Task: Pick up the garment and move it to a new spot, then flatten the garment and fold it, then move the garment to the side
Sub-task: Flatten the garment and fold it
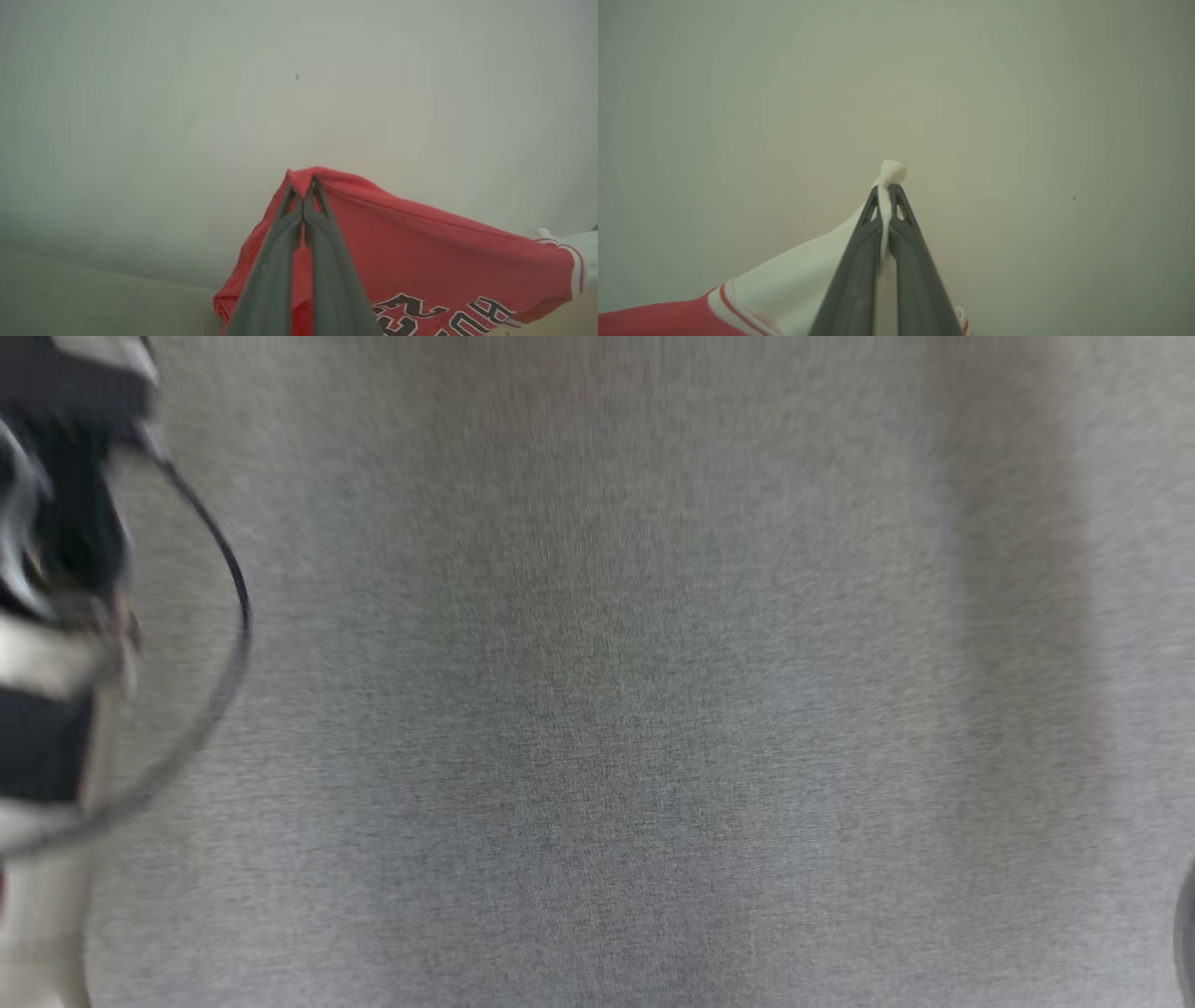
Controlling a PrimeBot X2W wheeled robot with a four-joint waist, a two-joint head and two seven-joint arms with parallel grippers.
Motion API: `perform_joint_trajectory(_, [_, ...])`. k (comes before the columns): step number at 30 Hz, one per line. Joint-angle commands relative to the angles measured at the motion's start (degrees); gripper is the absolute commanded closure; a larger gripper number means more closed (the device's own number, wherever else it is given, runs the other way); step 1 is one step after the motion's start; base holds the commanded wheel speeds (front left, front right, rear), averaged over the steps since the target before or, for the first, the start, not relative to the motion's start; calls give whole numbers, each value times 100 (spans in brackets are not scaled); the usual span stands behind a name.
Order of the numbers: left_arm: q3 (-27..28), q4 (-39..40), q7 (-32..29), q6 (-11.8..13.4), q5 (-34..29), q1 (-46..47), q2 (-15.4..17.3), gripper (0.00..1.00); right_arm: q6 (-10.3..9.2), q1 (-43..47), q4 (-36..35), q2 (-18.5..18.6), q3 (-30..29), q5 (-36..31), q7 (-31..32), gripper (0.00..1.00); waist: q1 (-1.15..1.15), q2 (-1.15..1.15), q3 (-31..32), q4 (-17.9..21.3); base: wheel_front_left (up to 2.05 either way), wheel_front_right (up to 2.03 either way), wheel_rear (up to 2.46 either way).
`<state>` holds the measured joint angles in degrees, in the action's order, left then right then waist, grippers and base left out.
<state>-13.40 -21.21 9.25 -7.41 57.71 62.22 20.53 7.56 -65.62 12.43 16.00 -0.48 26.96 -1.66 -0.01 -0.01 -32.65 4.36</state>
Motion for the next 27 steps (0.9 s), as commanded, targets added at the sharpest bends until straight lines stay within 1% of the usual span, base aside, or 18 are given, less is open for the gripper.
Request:
perform_joint_trajectory(1, [-15,200,-72,-5,169,-542,81,100,-13,574,-316,119,-91,87,325,100,1,1,857,-161,0,0,0])
perform_joint_trajectory(6, [-33,826,-135,95,417,-1917,147,100,-13,2135,-1329,-5,-661,185,1348,100,1,1,1413,-232,0,0,0])
perform_joint_trajectory(9, [-95,1192,-190,201,516,-2748,143,100,-13,3094,-1919,-238,-1035,146,2101,100,1,1,1642,-285,0,0,0])
perform_joint_trajectory(14, [-208,1585,-248,347,747,-3952,75,100,-13,4605,-2744,-618,-1414,37,3306,100,1,1,1916,-361,0,0,0])
perform_joint_trajectory(15, [-208,1585,-248,347,747,-3952,75,100,-13,4605,-2744,-618,-1414,37,3306,100,1,1,1916,-361,0,0,0])
perform_joint_trajectory(17, [-273,1654,-290,395,838,-4348,50,100,-13,5087,-2940,-794,-1505,3,3659,100,1,1,2005,-372,0,0,0])
perform_joint_trajectory(20, [-374,1699,-326,490,798,-4809,98,100,-13,5666,-3125,-959,-1580,-85,4085,100,1,1,2136,-384,0,0,0])
perform_joint_trajectory(27, [-597,1614,-353,641,755,-5467,12,100,-13,6665,-3350,-1098,-1587,-307,4857,100,1,1,2338,-436,0,0,0])
